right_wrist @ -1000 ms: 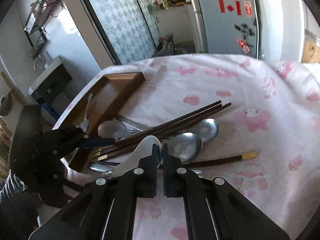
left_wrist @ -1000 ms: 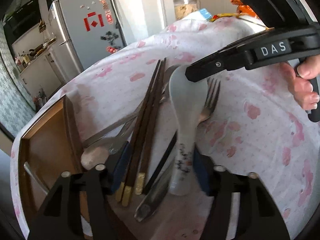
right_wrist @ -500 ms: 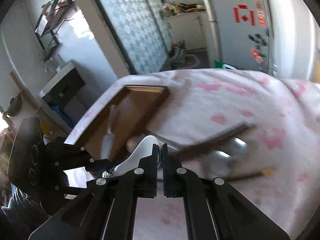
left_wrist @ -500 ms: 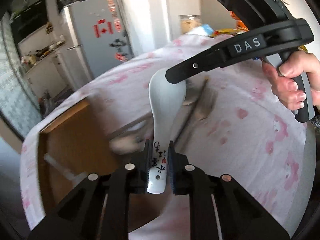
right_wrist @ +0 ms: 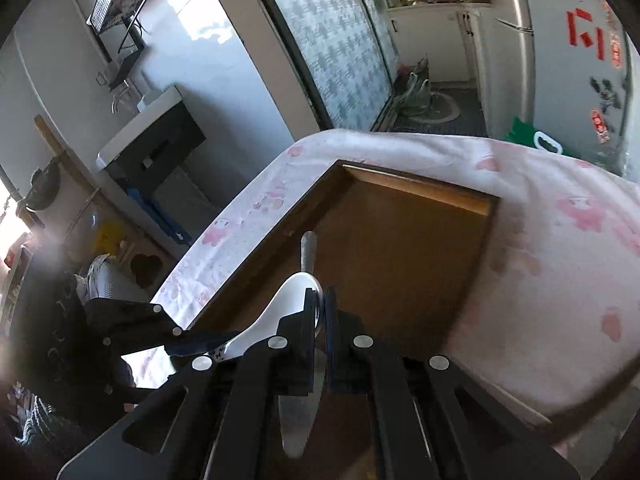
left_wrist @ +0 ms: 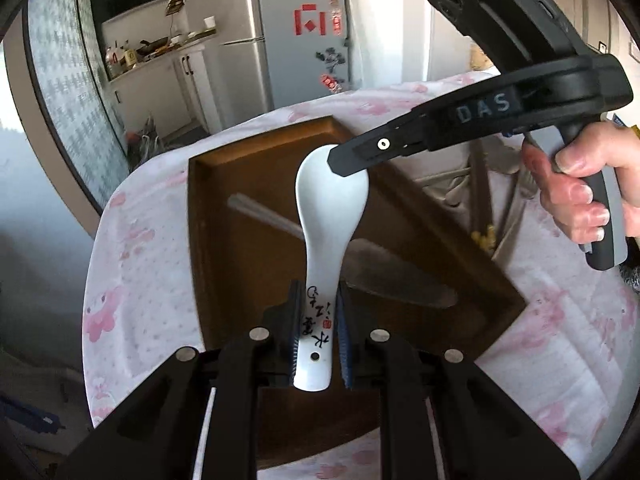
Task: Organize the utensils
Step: 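Carry the white spoon into the wooden tray and open the left gripper, then return the left gripper to the pile and grasp the steel fork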
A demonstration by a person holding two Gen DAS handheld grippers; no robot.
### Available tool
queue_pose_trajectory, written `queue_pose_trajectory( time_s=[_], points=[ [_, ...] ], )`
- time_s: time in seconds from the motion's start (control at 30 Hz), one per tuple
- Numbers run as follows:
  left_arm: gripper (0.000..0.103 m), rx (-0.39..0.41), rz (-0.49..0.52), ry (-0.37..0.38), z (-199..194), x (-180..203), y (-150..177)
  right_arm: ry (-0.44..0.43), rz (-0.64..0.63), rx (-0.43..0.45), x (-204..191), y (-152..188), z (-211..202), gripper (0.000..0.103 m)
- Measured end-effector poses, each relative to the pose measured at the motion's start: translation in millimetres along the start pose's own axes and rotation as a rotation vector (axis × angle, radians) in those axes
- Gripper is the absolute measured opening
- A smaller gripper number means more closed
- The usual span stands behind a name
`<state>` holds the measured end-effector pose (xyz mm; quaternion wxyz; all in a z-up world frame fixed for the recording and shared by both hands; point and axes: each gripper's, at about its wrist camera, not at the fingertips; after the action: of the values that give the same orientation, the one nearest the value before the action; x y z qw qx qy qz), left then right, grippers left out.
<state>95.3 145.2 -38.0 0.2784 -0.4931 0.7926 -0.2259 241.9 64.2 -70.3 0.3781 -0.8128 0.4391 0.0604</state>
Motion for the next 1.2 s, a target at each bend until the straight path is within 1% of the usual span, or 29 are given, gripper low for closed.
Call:
queue_pose_trajectory(
  time_s=[0.13,0.27,0.3,0.33,0.37,0.4,0.43,0.47,0.5,0.53,0.57,0.63,0.67,0.73,0.83,1.0,1.1,1.2],
  points=[
    [0.017,-0.014,-0.006,0.001,8.2,-1.3,1.6,0.022,0.002,-0.017,-2.4,2.6,16.9,0.005],
    [0.017,-0.006,-0.005,-0.001,7.1,-0.5,2.8,0.026,-0.024,-0.030,-4.8,7.9,20.5,0.006],
    [0.021,-0.005,-0.001,-0.007,6.9,-0.3,2.6,0.029,-0.028,-0.030,-5.7,9.4,20.4,0.006],
    [0.029,-0.007,0.001,-0.016,6.5,0.5,3.5,0.031,-0.028,-0.029,-6.4,11.1,19.2,0.007],
    [0.034,-0.010,0.004,-0.027,5.6,1.8,3.3,0.029,-0.031,-0.027,-7.1,12.6,16.8,0.008],
    [0.042,-0.007,0.004,-0.030,3.4,2.7,3.1,0.031,-0.034,-0.023,-7.7,13.0,14.4,0.008],
    [0.049,-0.002,0.002,-0.032,1.2,3.1,3.1,0.031,-0.034,-0.016,-7.9,13.0,11.4,0.012],
    [0.052,0.002,0.002,-0.039,-1.5,3.6,2.5,0.032,-0.031,-0.004,-7.0,13.7,4.1,0.022],
    [0.059,0.008,0.005,-0.052,-6.7,5.5,1.6,0.032,-0.029,0.005,-6.3,14.3,-2.1,0.026],
    [0.065,0.014,0.008,-0.058,-9.4,6.4,0.5,0.035,-0.028,0.014,-5.0,15.0,-9.1,0.036],
    [0.066,0.021,0.010,-0.059,-13.3,8.4,0.0,0.041,-0.026,0.021,-2.6,15.4,-15.0,0.046],
    [0.075,0.043,0.003,-0.048,-22.5,13.9,0.4,0.048,-0.021,0.045,4.8,17.6,-33.3,0.053],
    [0.075,0.051,0.001,-0.039,-25.1,16.8,1.0,0.052,-0.022,0.053,7.4,18.6,-40.3,0.054],
    [0.082,0.075,0.005,-0.014,-32.2,26.9,1.3,0.069,-0.017,0.075,19.4,21.4,-58.6,0.057],
    [0.085,0.109,0.040,0.011,-38.7,46.9,-5.4,0.102,0.021,0.121,48.7,28.0,-95.6,0.060],
    [0.090,0.140,0.103,0.049,-36.5,80.7,-28.8,0.154,0.076,0.171,97.6,46.0,-147.7,0.064],
    [0.090,0.172,0.134,0.090,-31.6,105.1,-47.1,0.189,0.104,0.184,125.4,61.4,-168.9,0.065],
    [0.091,0.187,0.155,0.119,-22.1,124.8,-63.0,0.197,0.164,0.193,156.5,73.8,-185.9,0.067]
  ],
)
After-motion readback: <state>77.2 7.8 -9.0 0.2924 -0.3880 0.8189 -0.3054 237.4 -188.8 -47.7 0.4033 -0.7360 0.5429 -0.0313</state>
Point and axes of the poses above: each gripper's, at about its wrist camera, not at the fingertips, and z roughly the way its jaws point, x to its right, y to its underside, and after that the axes turned 12 degrees about z, right-handed
